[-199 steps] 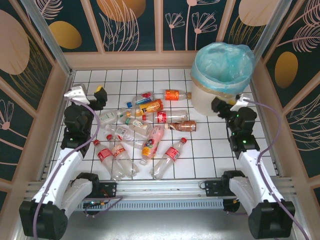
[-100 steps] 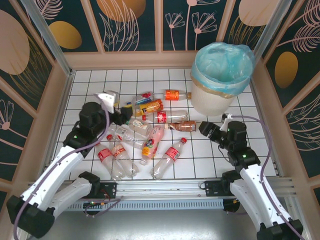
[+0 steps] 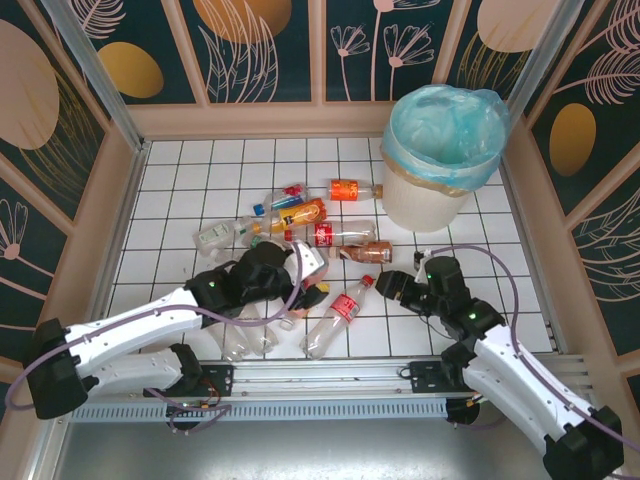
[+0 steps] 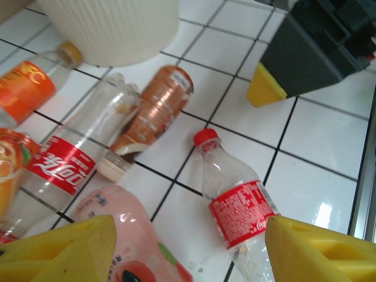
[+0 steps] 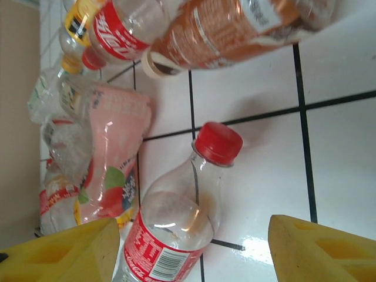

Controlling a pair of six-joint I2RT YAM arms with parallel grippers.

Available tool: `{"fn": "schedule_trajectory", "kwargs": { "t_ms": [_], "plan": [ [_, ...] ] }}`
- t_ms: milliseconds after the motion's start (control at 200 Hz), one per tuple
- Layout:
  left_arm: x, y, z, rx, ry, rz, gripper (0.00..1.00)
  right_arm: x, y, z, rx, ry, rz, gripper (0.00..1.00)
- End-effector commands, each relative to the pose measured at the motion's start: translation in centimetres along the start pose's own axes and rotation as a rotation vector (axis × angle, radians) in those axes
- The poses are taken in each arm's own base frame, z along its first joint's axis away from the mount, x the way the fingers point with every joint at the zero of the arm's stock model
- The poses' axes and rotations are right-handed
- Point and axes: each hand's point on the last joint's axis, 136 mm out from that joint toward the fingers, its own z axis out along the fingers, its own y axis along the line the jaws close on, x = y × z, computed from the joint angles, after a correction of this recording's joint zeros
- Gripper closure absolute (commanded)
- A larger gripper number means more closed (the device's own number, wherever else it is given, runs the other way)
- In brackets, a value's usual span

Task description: Put the plastic bottles in the bin

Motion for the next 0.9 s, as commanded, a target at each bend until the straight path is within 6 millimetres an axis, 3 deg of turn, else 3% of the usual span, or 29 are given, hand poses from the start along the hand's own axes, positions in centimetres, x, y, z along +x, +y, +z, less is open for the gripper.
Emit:
{"fn": "schedule_trajectory", "kwargs": {
  "t_ms": [0, 335, 555, 896],
  "plan": [
    [1.3, -0.7, 0.9, -0.004, 0.029, 0.068, 0.32, -0.2, 0.8, 0.6, -0.028, -0.025, 0.002, 0.32],
    [1.4, -2.1, -0.5, 0.055, -0.084, 0.151, 0.33, 1.3, -0.3, 2.1, -0.010, 0.020, 0.035, 0.31],
    [1.9, -2.1, -1.3, 0.056, -0.101, 0.185, 0.34, 1.4, -0.3, 2.7, -0.035, 0.017, 0.075, 0.33],
    [2.5, -2.1, -1.0, 0.056, -0.074, 0.189, 0.34, 0.5, -1.1, 3.8, -0.001, -0.026, 0.145, 0.35]
  ]
}}
